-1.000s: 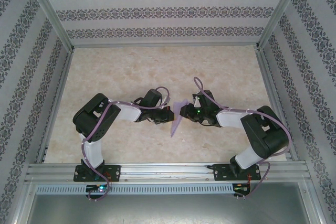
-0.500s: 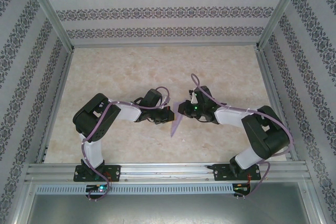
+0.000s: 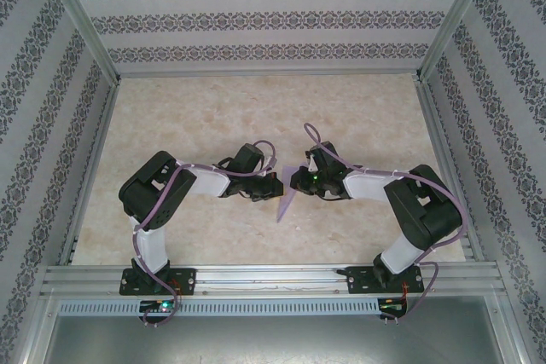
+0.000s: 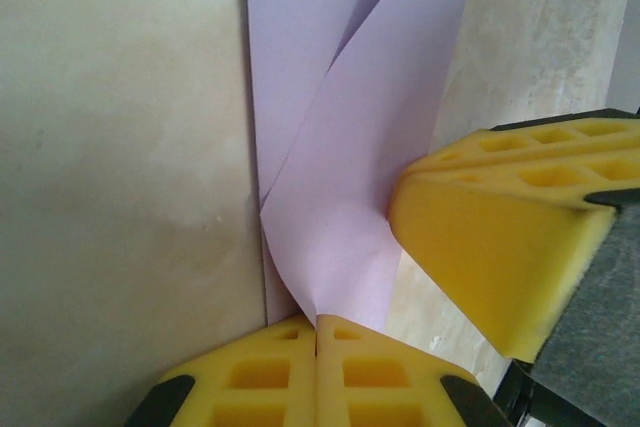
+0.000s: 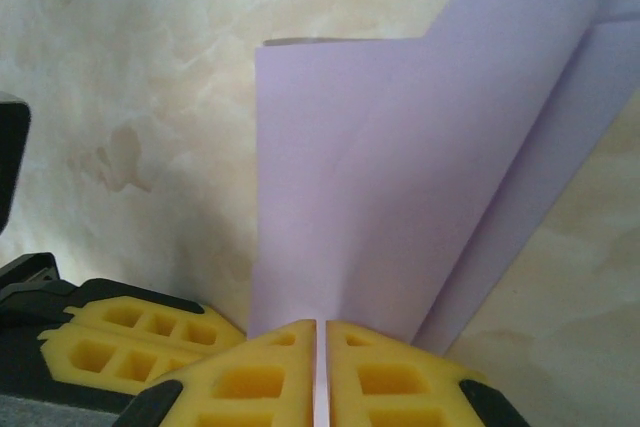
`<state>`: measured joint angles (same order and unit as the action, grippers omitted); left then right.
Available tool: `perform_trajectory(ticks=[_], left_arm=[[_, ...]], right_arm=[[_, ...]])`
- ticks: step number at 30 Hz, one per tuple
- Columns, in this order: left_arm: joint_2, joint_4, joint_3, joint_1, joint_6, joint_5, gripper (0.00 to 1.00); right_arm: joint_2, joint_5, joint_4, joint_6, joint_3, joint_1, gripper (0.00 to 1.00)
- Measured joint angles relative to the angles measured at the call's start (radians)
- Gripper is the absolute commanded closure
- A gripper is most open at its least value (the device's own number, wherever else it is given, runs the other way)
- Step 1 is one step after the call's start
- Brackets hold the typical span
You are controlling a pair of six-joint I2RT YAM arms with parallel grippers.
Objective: Fold a paper plane with a square sheet of paper (fold left side to right side)
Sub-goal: Fold the wing for the fifth time at the center of the table.
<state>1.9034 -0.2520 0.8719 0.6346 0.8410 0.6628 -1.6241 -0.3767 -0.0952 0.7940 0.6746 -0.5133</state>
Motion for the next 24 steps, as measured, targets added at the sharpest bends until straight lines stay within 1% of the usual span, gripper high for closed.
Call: perform_trajectory(ticks=[10,14,24], left_arm=[[0.006,0.006,0.006,-0.003,0.000,0.014,0.93],[0.007,0.006,0.009,-0.006,0.000,0.026,0.90],[0.007,0.006,0.010,-0.007,0.000,0.031,0.89]], right_arm=[[0.000,0.022,0.018,-0.008,0.000,0.000,0.91],[0.000,0.028,0.018,-0.008,-0.001,0.000,0.93],[0.010,0.030,-0.029,-0.008,-0.046,0.007,0.99]])
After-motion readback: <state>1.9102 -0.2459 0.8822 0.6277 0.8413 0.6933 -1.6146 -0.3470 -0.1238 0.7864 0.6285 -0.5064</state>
